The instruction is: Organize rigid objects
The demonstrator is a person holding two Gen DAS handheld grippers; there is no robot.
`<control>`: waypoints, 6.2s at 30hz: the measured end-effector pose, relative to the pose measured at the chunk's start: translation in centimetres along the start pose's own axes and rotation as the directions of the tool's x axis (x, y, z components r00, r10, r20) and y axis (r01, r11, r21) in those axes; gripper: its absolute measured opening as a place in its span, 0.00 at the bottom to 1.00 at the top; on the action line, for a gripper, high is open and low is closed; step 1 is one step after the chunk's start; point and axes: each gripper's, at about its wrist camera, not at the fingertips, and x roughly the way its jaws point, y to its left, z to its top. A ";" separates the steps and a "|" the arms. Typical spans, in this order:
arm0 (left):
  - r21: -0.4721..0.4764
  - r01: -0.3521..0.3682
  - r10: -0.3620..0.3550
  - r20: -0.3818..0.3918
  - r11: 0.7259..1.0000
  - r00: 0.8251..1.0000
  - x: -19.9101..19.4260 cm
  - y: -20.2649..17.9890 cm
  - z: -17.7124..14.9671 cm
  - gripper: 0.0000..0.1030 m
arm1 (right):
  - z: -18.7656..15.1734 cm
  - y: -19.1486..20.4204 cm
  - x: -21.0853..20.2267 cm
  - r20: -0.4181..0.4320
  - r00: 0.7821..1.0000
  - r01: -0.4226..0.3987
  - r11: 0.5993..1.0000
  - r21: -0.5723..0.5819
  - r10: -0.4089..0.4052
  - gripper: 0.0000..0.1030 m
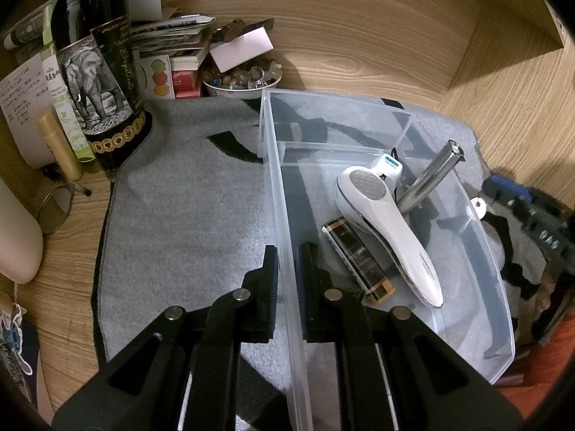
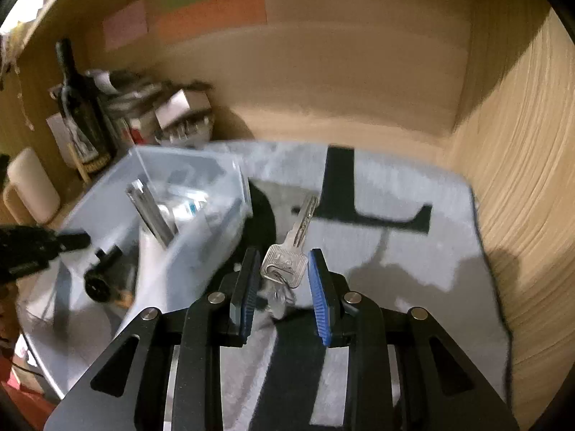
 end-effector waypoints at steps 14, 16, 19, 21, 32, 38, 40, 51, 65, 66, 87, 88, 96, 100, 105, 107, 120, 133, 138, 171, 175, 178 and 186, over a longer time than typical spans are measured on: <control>0.001 -0.008 0.008 0.006 1.000 1.000 -0.3 -0.1 0.1 0.09 | 5.2 3.7 -4.0 0.206 0.971 -0.104 0.990 -0.091 0.121 0.24; 0.000 -0.009 0.009 0.006 1.000 1.000 -0.3 -0.2 0.2 0.09 | 5.8 4.7 -4.5 0.227 0.962 -0.127 0.985 -0.114 0.150 0.25; 0.001 -0.009 0.009 0.005 1.000 1.000 -0.2 -0.2 0.2 0.09 | 6.3 6.0 -4.6 0.239 0.951 -0.166 0.975 -0.145 0.197 0.25; -0.001 -0.008 0.008 0.005 1.000 1.000 -0.3 -0.2 0.2 0.09 | 6.3 6.9 -4.5 0.236 0.946 -0.186 0.969 -0.164 0.221 0.25; 0.000 -0.007 0.007 0.006 1.000 1.000 -0.2 -0.2 0.2 0.09 | 4.8 9.5 0.1 0.074 0.958 -0.258 0.942 -0.215 0.279 0.25; -0.002 -0.007 0.007 0.006 1.000 1.000 -0.2 -0.2 0.2 0.09 | 3.6 10.1 2.7 -0.019 0.962 -0.268 0.938 -0.220 0.271 0.25; -0.001 -0.007 0.007 0.005 1.000 1.000 -0.2 -0.2 0.3 0.09 | 3.3 10.2 3.1 -0.040 0.962 -0.273 0.936 -0.224 0.271 0.25; 0.000 -0.007 0.007 0.005 1.000 1.000 -0.1 -0.3 0.2 0.09 | 2.6 10.3 4.0 -0.089 0.965 -0.260 0.936 -0.236 0.246 0.25; 0.000 -0.008 0.008 0.005 1.000 1.000 -0.1 -0.4 0.3 0.09 | 3.5 7.9 0.3 0.026 0.976 -0.205 0.958 -0.201 0.215 0.42; 0.000 -0.008 0.008 0.005 1.000 1.000 -0.1 -0.4 0.3 0.09 | 3.6 7.3 -0.1 0.040 0.978 -0.194 0.962 -0.191 0.205 0.42; -0.002 -0.011 0.011 0.002 1.000 1.000 0.1 -0.5 0.5 0.09 | -1.2 -0.7 4.5 -0.160 0.985 -0.062 0.998 -0.029 0.057 0.42; -0.001 -0.012 0.012 0.002 1.000 1.000 0.1 -0.5 0.4 0.09 | -1.5 -0.4 5.1 -0.177 0.982 -0.072 0.997 -0.034 0.065 0.42; -0.001 -0.014 0.014 0.004 1.000 1.000 0.1 -0.5 0.4 0.09 | -2.3 0.7 8.4 -0.259 0.963 -0.095 0.994 -0.049 0.079 0.39; -0.006 -0.010 0.010 0.003 1.000 1.000 0.1 -0.3 0.5 0.09 | -2.3 0.5 8.6 -0.240 0.969 -0.083 0.995 -0.062 0.065 0.26; -0.006 -0.009 0.009 0.003 1.000 1.000 0.0 -0.3 0.5 0.09 | -2.2 -0.1 8.0 -0.219 0.974 -0.076 0.996 -0.046 0.064 0.18; -0.007 -0.008 0.008 0.003 1.000 1.000 0.0 -0.3 0.5 0.09 | -1.9 0.0 7.5 -0.202 0.977 -0.075 0.996 -0.046 0.065 0.18; -0.010 -0.007 0.007 0.003 1.000 1.000 0.1 -0.2 0.4 0.09 | 1.2 0.7 2.0 -0.025 0.998 -0.063 0.996 -0.063 0.062 0.18; -0.006 -0.009 0.009 0.004 1.000 1.000 0.1 -0.3 0.4 0.09 | 3.2 4.8 0.4 0.049 0.985 -0.155 0.977 -0.146 0.164 0.18; 0.001 -0.013 0.013 0.005 1.000 1.000 0.1 -0.4 0.4 0.09 | 3.0 6.5 1.5 0.011 0.979 -0.199 0.965 -0.169 0.204 0.18; -0.041 -0.039 0.043 0.097 0.998 0.994 -2.4 -0.2 0.3 0.49 | 1.7 5.7 -1.1 0.073 0.985 -0.151 0.983 -0.104 0.159 0.74; -0.056 -0.066 0.076 0.202 0.996 0.977 -5.2 -1.1 0.4 0.73 | 1.2 4.9 -3.7 0.153 0.979 -0.130 0.990 -0.055 0.137 0.83; -0.049 -0.072 0.083 0.272 0.996 0.959 -7.3 -2.2 0.2 0.83 | 0.7 4.7 -5.5 0.204 0.972 -0.112 0.993 -0.035 0.117 0.97; -0.031 -0.059 0.067 0.451 0.998 0.890 -11.7 -5.9 -1.1 0.99 | -0.8 3.9 -10.0 0.334 0.940 -0.061 0.998 -0.015 0.063 1.00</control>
